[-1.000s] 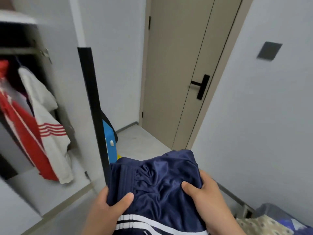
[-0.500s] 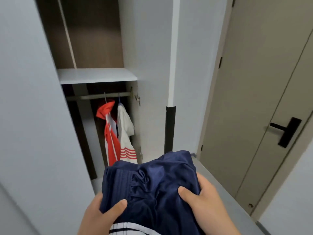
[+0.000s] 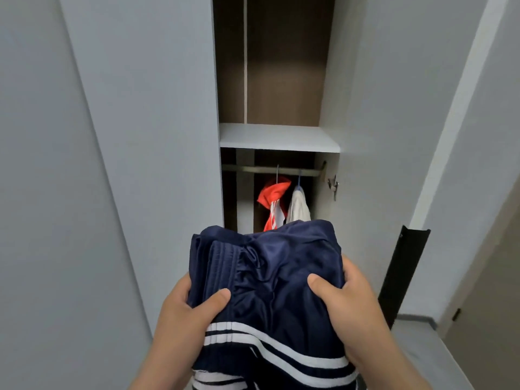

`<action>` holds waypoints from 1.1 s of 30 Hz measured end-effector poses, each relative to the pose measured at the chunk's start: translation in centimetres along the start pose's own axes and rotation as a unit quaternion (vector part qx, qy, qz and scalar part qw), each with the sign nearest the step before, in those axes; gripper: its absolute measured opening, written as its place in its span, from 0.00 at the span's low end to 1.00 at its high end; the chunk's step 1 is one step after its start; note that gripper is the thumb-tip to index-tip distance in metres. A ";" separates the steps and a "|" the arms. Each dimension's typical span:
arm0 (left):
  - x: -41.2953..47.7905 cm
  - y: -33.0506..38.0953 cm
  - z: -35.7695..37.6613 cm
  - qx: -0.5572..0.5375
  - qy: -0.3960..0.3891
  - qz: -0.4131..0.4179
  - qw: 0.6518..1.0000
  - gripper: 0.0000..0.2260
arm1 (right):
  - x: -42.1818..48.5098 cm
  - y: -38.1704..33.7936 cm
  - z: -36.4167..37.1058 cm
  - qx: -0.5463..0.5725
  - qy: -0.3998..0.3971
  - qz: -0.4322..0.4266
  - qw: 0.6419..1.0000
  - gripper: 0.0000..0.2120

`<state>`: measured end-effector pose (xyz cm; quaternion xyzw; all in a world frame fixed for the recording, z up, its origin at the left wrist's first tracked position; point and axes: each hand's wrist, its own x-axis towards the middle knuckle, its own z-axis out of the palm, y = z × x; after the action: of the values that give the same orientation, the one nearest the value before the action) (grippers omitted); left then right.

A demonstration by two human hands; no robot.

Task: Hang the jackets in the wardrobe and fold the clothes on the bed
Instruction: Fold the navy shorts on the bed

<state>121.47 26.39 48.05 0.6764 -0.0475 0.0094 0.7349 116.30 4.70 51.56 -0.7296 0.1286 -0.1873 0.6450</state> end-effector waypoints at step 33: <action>35.0 8.1 6.9 -0.085 -0.176 0.183 0.964 0.16 | 27.7 -8.3 6.0 -0.008 0.182 -0.217 0.959 0.14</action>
<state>155.30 18.49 59.58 0.5823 -0.2993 0.0203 0.7556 143.32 -0.76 62.20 -0.6988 0.0842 -0.4514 0.5486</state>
